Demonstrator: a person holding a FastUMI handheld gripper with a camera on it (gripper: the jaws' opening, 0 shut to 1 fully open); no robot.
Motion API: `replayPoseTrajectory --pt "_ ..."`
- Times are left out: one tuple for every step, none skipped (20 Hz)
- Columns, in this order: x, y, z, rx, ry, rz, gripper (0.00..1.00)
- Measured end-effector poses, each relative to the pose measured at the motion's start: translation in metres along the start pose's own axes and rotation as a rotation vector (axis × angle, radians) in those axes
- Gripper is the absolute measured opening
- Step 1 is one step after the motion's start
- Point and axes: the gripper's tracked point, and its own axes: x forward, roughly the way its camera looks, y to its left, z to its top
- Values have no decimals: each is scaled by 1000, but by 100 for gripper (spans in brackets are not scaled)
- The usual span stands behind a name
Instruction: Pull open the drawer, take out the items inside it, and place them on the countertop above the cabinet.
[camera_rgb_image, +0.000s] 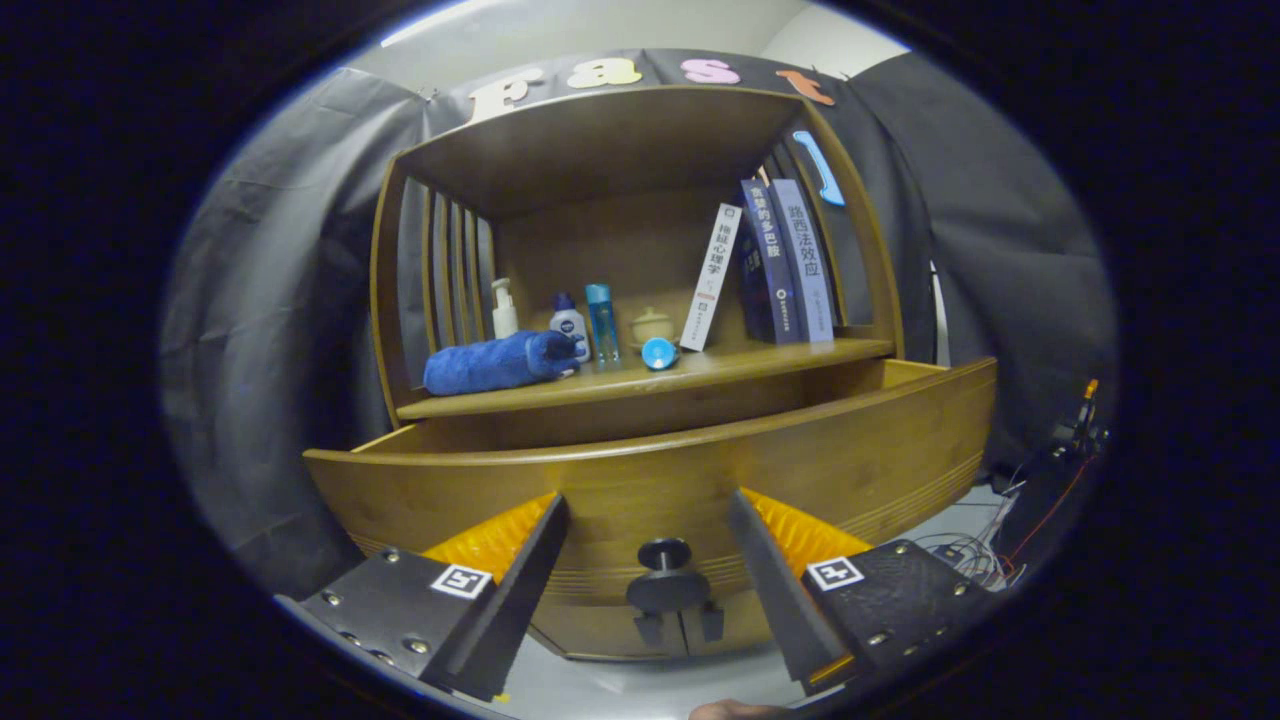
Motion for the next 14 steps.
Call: replayPoseTrajectory --pt "9 1 1 -1 3 0 99" --pt "16 1 1 -3 -2 -1 99" --pt "24 2 2 -6 -3 -2 99" --pt "34 3 2 -7 -6 -1 99" --pt "39 4 1 -20 -8 -2 99" --pt "47 4 1 -39 -14 -5 99" --pt "58 4 1 -65 -14 -9 99" --pt "65 4 0 -93 -8 -13 99" --pt "72 5 -1 -114 -3 -16 99" --pt "76 5 -2 -117 -4 -18 99" --pt "81 5 0 -109 -11 -19 99" --pt "85 6 0 -99 -18 -20 99" --pt "87 6 -1 -86 -24 -21 99" --pt "90 6 -1 -76 -36 -20 99"
